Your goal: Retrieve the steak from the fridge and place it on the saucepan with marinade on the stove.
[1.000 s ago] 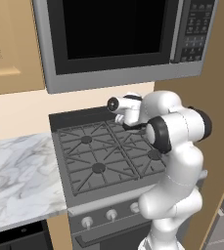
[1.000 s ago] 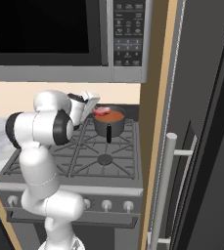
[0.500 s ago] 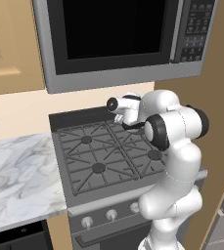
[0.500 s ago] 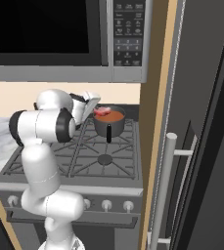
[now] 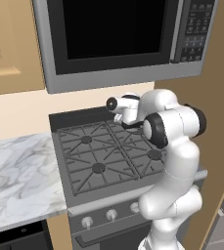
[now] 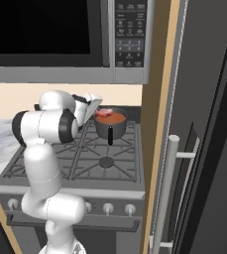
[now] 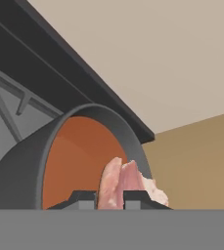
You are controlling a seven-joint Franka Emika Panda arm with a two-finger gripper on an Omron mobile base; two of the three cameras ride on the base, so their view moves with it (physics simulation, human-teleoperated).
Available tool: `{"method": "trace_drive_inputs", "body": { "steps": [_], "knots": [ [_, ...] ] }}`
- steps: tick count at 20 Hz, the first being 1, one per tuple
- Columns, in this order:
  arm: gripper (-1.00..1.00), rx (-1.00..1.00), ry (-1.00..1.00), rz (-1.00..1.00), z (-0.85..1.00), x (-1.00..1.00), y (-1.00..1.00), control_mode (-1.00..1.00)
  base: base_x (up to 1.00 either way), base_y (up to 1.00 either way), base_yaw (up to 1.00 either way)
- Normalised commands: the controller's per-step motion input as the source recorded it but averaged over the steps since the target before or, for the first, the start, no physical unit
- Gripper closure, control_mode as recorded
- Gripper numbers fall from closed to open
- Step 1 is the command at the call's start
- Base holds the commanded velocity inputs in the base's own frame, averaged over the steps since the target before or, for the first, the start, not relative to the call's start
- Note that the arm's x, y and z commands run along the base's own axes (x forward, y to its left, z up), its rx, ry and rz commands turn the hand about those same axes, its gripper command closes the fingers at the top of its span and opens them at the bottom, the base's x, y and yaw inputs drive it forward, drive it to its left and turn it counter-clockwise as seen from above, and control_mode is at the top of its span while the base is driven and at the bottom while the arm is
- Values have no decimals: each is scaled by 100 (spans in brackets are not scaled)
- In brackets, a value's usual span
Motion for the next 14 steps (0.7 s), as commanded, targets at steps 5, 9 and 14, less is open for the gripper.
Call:
{"method": "trace_drive_inputs", "body": {
  "steps": [5, 9, 14],
  "knots": [
    [100, 0, 0, 0, -5, 6, 0, -100, 0, 0, 0],
    [100, 0, 0, 0, -6, 2, 0, -100, 0, 0, 0],
    [100, 0, 0, 0, -6, 0, 0, -100, 0, 0, 0]
  ]
}}
